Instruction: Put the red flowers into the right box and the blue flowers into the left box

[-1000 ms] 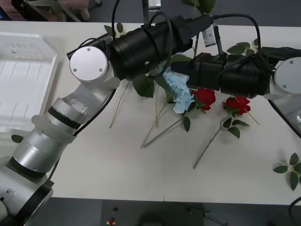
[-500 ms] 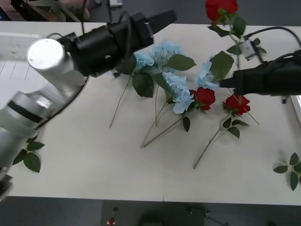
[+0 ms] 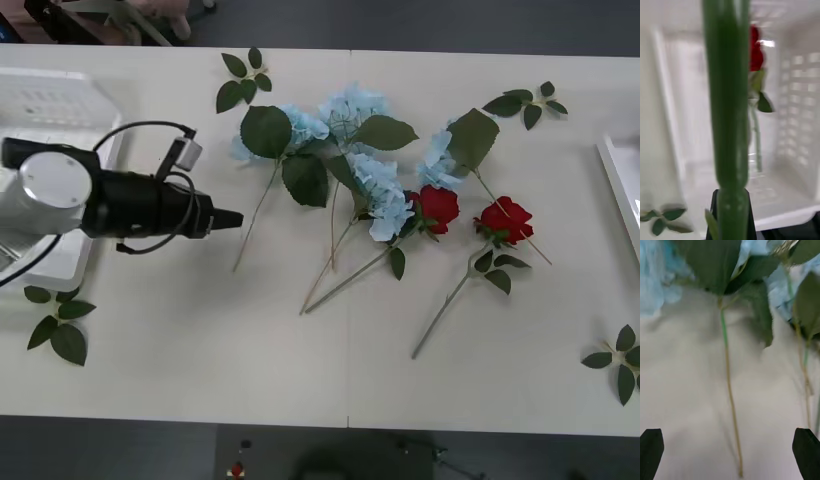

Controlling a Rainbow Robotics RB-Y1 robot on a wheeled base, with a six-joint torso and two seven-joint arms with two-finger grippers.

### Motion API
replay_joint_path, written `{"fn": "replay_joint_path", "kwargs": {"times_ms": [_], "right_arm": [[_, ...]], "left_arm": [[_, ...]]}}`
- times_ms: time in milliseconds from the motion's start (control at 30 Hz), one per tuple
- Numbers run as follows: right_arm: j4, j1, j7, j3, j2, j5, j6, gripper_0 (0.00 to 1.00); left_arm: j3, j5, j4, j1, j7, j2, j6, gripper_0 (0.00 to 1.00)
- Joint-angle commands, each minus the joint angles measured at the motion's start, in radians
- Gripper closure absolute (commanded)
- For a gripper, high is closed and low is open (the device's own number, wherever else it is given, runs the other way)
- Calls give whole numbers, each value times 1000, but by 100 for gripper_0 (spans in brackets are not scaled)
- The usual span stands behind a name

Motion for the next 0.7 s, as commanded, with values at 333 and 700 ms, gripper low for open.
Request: {"fn": "replay_joint_path", "kwargs": {"times_ms": [333,700], "right_arm": [[55,193,-47,56,10,216,-383,100],[153,216,-220,185,76,275,-510,100]], "left_arm": [[23,-349,276,-264,50,-253,1,0],[-16,-579,385,-327,64,-367,-2,32]]}}
